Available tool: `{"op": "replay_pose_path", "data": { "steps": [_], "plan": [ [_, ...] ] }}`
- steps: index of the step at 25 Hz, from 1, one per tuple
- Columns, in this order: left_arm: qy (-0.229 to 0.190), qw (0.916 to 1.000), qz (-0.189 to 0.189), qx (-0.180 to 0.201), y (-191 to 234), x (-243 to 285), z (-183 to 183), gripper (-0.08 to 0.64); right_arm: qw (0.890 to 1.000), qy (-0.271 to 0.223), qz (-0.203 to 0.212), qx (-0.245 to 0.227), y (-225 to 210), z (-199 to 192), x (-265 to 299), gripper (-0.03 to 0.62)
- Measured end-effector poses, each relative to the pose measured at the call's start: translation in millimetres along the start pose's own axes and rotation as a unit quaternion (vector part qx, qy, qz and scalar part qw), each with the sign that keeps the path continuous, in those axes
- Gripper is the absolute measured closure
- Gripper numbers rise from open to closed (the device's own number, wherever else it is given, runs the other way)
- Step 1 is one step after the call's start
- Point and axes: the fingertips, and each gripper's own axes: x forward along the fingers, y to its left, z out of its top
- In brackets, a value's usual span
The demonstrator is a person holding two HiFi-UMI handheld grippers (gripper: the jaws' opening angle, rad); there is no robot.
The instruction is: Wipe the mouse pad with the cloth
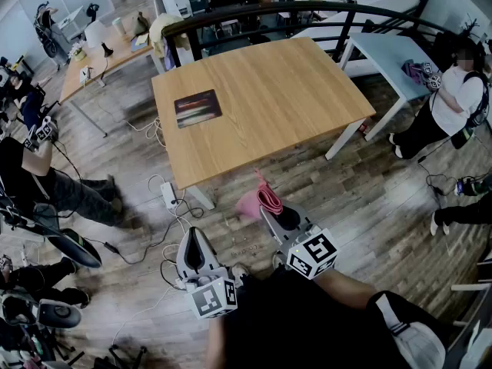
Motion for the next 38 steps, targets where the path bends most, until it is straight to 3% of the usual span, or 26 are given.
{"op": "replay_pose_path", "data": {
  "steps": [16, 29, 38],
  "plan": [
    [0.005, 0.9999, -0.006, -0.006, 16, 3, -5, 0.532, 1.000, 0.000, 0.001, 0.001, 13, 0, 14, 0.529],
    [0.014, 0.9987, -0.049, -0.006, 68, 17, -3, 0.532, 1.000, -0.004, -0.026, 0.009, 54, -16, 52, 0.529],
    [0.020, 0.9988, -0.045, -0.005, 83, 58, -10, 0.532, 0.999, -0.009, -0.028, 0.016, 34, -13, 91, 0.529]
  ]
}}
